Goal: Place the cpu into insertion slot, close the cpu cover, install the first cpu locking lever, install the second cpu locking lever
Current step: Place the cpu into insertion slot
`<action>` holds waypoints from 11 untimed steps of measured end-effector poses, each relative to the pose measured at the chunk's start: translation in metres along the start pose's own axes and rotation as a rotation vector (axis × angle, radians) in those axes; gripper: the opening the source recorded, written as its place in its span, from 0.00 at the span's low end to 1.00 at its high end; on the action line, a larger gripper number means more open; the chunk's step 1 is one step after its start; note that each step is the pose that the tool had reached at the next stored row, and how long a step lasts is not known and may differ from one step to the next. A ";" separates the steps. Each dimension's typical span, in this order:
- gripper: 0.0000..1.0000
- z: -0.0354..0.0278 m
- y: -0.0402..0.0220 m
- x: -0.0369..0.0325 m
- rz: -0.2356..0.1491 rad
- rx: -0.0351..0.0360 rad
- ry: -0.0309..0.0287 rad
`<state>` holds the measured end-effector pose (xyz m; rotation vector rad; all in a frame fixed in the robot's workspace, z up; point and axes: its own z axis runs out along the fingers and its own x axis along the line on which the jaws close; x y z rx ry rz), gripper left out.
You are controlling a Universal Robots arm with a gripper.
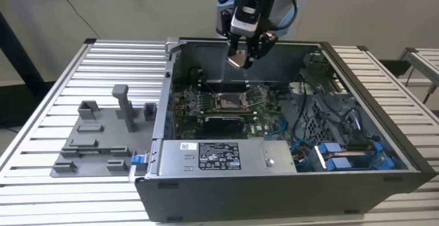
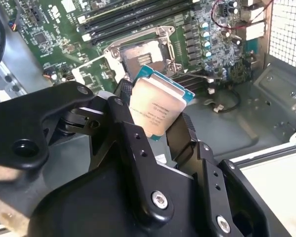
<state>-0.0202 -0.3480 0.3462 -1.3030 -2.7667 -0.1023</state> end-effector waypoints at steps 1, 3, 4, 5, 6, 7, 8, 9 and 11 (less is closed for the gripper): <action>0.54 0.0001 0.0000 0.0000 0.009 0.0013 -0.0003; 0.54 0.0001 0.0000 -0.0001 0.027 0.0026 -0.0012; 0.54 0.0002 0.0001 0.0000 0.035 0.0036 -0.0028; 0.54 0.0003 0.0001 0.0000 0.043 0.0054 -0.0057; 0.54 0.0004 0.0000 -0.0001 0.050 0.0075 -0.0091; 0.54 0.0005 0.0000 -0.0001 0.057 0.0096 -0.0127; 0.54 0.0007 0.0000 -0.0001 0.065 0.0111 -0.0158; 0.54 0.0009 0.0000 -0.0002 0.073 0.0118 -0.0179; 0.54 0.0016 0.0000 -0.0002 0.092 0.0126 -0.0215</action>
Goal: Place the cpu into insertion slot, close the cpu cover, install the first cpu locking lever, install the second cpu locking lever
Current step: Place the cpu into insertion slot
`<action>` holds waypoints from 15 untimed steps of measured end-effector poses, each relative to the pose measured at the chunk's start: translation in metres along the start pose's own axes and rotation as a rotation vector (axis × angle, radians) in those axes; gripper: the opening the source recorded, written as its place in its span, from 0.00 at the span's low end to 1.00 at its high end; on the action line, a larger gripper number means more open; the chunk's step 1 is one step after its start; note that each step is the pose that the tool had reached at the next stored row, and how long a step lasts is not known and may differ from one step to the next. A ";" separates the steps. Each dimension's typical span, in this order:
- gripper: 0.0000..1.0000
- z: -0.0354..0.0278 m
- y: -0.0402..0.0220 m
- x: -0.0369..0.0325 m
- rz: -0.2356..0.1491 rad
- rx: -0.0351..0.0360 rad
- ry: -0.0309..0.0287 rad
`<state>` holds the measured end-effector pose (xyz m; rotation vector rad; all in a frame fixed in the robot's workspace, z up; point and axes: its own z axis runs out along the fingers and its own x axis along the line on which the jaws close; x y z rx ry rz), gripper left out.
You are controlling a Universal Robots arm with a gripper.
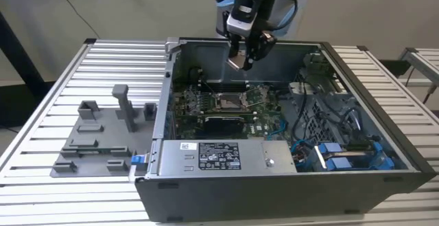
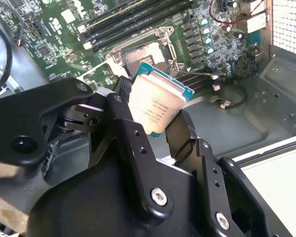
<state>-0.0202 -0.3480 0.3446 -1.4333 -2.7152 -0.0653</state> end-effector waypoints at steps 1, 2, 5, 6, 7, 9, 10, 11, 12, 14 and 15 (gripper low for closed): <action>0.54 0.0004 0.0000 0.0000 0.008 0.0001 -0.0011; 0.54 0.0008 0.0001 -0.0001 0.018 0.0000 -0.0020; 0.54 0.0020 0.0001 -0.0001 0.045 -0.0010 -0.0039; 0.54 0.0024 0.0001 -0.0001 0.052 -0.0017 -0.0042; 0.54 0.0027 0.0001 0.0000 0.059 -0.0023 -0.0047; 0.54 0.0033 0.0003 0.0002 0.072 -0.0038 -0.0063; 0.54 0.0037 0.0004 0.0002 0.079 -0.0047 -0.0075; 0.54 0.0040 0.0004 0.0003 0.086 -0.0058 -0.0087; 0.54 0.0043 0.0004 0.0003 0.093 -0.0071 -0.0100; 0.54 0.0051 0.0005 0.0004 0.106 -0.0096 -0.0130; 0.54 0.0054 0.0006 0.0003 0.113 -0.0099 -0.0146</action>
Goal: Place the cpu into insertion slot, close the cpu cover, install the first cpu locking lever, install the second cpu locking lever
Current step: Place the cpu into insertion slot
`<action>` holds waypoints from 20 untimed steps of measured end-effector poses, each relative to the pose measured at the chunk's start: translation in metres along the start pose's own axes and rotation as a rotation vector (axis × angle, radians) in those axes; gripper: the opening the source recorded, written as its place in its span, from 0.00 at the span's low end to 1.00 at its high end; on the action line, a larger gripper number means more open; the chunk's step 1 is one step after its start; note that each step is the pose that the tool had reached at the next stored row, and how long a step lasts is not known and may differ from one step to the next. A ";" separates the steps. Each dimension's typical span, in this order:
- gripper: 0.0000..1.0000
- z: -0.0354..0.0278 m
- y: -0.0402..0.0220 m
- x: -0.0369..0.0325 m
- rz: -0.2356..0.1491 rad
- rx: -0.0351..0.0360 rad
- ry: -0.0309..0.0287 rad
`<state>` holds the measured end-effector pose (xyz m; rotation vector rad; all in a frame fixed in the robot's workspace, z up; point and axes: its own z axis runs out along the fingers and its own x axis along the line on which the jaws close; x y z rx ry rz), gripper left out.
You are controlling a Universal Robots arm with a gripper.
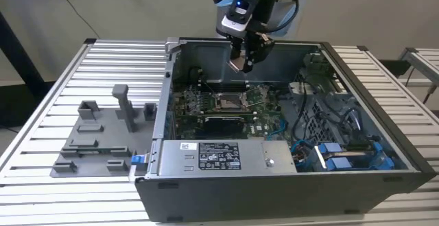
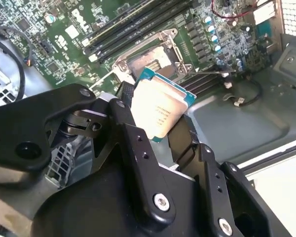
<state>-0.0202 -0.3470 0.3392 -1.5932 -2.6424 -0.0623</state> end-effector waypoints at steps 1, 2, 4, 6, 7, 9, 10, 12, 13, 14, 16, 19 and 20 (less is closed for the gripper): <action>0.54 0.0006 0.0000 0.0000 0.008 -0.0005 -0.0011; 0.54 0.0013 0.0000 -0.0001 0.017 -0.0013 -0.0016; 0.54 0.0025 0.0000 -0.0001 0.036 -0.0029 -0.0021; 0.54 0.0034 0.0001 0.0000 0.055 -0.0044 -0.0025; 0.54 0.0039 0.0001 0.0000 0.065 -0.0055 -0.0026; 0.54 0.0049 0.0002 0.0001 0.084 -0.0074 -0.0030; 0.54 0.0053 0.0002 0.0001 0.093 -0.0082 -0.0032; 0.54 0.0064 0.0002 0.0001 0.112 -0.0099 -0.0036; 0.54 0.0070 0.0002 0.0001 0.122 -0.0108 -0.0037; 0.54 0.0078 0.0002 0.0001 0.132 -0.0116 -0.0037; 0.54 0.0093 0.0003 0.0000 0.154 -0.0130 -0.0041; 0.54 0.0116 0.0003 0.0000 0.189 -0.0152 -0.0044; 0.54 0.0122 0.0003 -0.0001 0.200 -0.0160 -0.0044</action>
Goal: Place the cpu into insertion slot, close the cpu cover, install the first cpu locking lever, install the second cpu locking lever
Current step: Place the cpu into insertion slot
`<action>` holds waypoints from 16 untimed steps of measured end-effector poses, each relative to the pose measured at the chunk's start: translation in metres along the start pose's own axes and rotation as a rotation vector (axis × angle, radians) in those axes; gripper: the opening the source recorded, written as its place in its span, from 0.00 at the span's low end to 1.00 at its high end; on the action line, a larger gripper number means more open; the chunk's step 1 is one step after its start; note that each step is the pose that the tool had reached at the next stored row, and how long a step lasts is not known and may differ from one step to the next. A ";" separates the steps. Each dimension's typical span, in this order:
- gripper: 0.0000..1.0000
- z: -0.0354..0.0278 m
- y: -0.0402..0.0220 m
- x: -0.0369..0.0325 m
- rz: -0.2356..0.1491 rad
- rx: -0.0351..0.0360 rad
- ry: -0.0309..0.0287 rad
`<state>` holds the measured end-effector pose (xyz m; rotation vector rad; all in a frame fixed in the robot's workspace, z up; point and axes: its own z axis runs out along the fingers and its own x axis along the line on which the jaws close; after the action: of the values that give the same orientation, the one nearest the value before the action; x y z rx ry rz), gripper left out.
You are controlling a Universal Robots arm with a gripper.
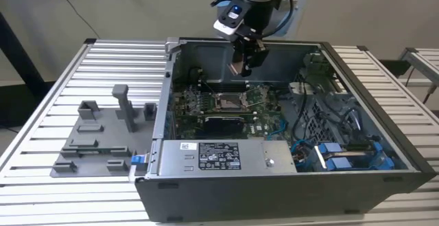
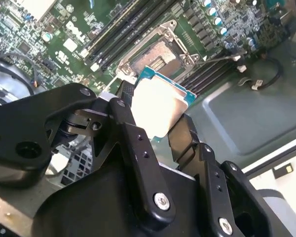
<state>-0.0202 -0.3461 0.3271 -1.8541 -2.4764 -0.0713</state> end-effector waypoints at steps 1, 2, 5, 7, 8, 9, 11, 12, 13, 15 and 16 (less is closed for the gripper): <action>0.54 0.0006 0.0000 0.0000 0.011 -0.0008 0.0000; 0.54 0.0012 0.0000 0.0000 0.022 -0.0015 -0.0001; 0.54 0.0031 0.0000 -0.0001 0.058 -0.0038 -0.0005; 0.54 0.0043 0.0000 -0.0001 0.082 -0.0054 -0.0007; 0.54 0.0050 0.0000 -0.0001 0.094 -0.0062 -0.0008; 0.54 0.0057 0.0000 -0.0002 0.107 -0.0071 -0.0009; 0.54 0.0072 0.0000 -0.0002 0.132 -0.0087 -0.0011; 0.54 0.0080 0.0000 -0.0002 0.144 -0.0095 -0.0012; 0.54 0.0088 0.0000 -0.0002 0.156 -0.0103 -0.0013; 0.54 0.0104 0.0001 -0.0001 0.177 -0.0116 -0.0016; 0.54 0.0113 0.0001 0.0000 0.188 -0.0122 -0.0017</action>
<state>-0.0202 -0.3454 0.3158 -2.0813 -2.2948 -0.0778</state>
